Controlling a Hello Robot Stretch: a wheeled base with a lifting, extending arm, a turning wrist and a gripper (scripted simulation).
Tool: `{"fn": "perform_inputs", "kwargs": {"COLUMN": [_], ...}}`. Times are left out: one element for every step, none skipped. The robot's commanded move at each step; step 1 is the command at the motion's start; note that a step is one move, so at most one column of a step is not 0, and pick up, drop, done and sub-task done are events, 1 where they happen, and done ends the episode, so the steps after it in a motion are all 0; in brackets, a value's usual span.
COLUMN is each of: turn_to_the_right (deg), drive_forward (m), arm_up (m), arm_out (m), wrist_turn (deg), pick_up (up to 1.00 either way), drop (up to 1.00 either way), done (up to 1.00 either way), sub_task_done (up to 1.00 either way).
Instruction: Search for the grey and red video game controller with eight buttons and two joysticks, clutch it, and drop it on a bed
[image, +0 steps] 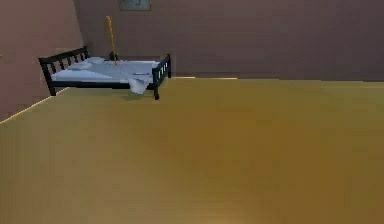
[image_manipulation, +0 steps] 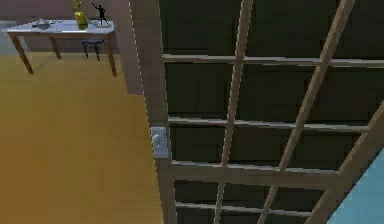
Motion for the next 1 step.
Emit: {"fn": "perform_inputs", "kwargs": {"turn_to_the_right": [0.0], "drive_forward": [0.4], "arm_up": [0.0], "arm_out": [0.0], "wrist_turn": [0.0], "pick_up": [0.0], "drop": [0.0], "done": [0.0], "sub_task_done": [0.0]}}
